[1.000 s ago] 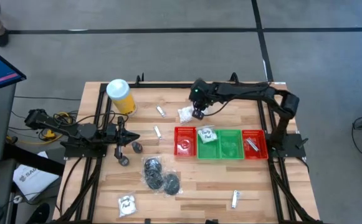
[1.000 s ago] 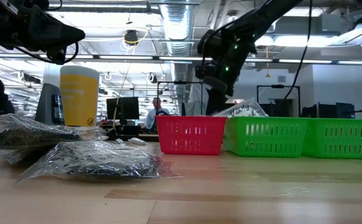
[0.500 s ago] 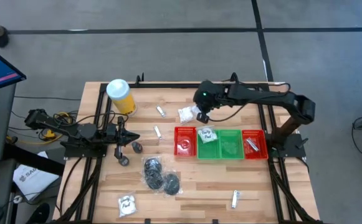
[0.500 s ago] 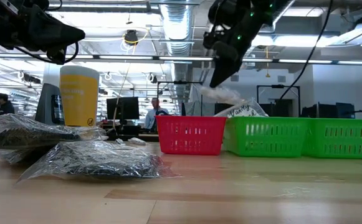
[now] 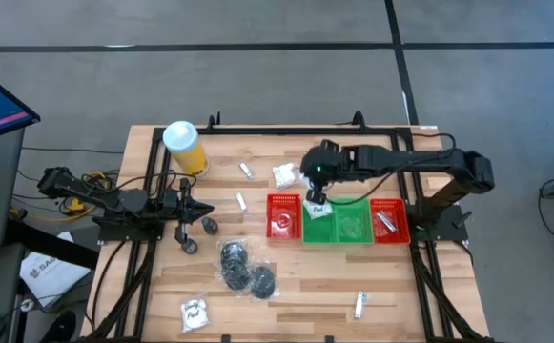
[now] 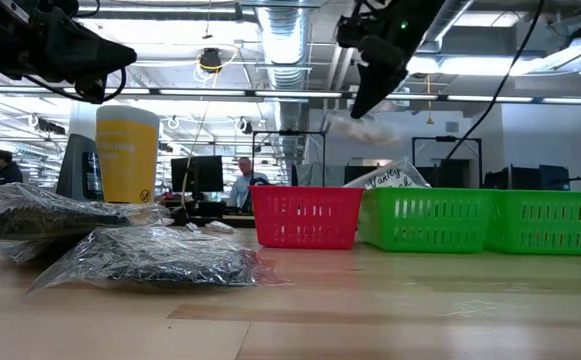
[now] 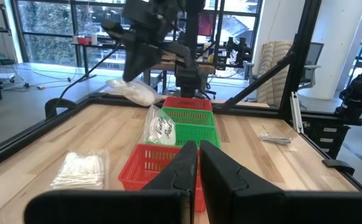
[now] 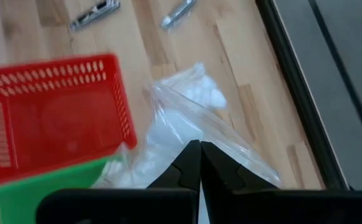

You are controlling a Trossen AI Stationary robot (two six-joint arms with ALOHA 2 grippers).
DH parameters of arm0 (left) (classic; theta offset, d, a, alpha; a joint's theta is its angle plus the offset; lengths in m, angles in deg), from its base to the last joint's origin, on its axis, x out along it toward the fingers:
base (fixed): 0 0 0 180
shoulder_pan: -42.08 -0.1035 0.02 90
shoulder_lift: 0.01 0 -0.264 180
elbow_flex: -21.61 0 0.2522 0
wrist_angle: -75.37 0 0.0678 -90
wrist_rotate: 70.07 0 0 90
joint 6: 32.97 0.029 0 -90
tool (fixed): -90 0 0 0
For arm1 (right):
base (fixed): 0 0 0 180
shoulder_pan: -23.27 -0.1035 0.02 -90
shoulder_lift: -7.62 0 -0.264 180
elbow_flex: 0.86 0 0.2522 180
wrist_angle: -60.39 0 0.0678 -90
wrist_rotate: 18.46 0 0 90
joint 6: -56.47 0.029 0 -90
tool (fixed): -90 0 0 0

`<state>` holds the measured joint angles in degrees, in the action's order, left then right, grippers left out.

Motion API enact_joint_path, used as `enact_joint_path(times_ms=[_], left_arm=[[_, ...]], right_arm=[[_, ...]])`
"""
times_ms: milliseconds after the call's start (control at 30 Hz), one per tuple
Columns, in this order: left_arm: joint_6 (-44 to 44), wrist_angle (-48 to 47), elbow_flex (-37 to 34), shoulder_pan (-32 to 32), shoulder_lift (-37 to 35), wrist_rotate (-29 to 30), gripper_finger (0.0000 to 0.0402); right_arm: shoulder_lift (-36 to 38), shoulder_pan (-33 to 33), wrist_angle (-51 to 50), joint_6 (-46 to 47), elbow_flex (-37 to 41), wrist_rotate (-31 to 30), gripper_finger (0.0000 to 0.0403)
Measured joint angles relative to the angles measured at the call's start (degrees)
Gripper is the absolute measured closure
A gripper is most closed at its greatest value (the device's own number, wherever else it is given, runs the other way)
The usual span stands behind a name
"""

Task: Pick & Place Travel size toiletries
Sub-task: Put the cotton pack into the left green bin

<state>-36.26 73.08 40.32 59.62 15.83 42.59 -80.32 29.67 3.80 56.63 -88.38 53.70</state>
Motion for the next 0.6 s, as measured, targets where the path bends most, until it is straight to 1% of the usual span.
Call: enact_joint_path(times_ms=[133,333,467,600], left_arm=[[0.00,0.01,0.00,0.00,0.00,0.00,0.0389],[0.00,0.01,0.00,0.02,0.00,0.00,0.0389],[0.00,0.01,0.00,0.00,0.00,0.00,0.0389],[-0.15,-0.01,0.00,0.01,0.00,-0.02,0.0389]], right_arm=[[-0.03,-3.69,-1.54,1.48,0.00,-2.96,0.0403],[0.42,-8.36,-3.28,5.33,0.02,-5.80,0.0403],[0.20,-10.72,-5.59,7.73,0.04,-9.41,0.0403],[0.26,-11.98,-6.85,8.51,0.19,-10.29,0.0403]])
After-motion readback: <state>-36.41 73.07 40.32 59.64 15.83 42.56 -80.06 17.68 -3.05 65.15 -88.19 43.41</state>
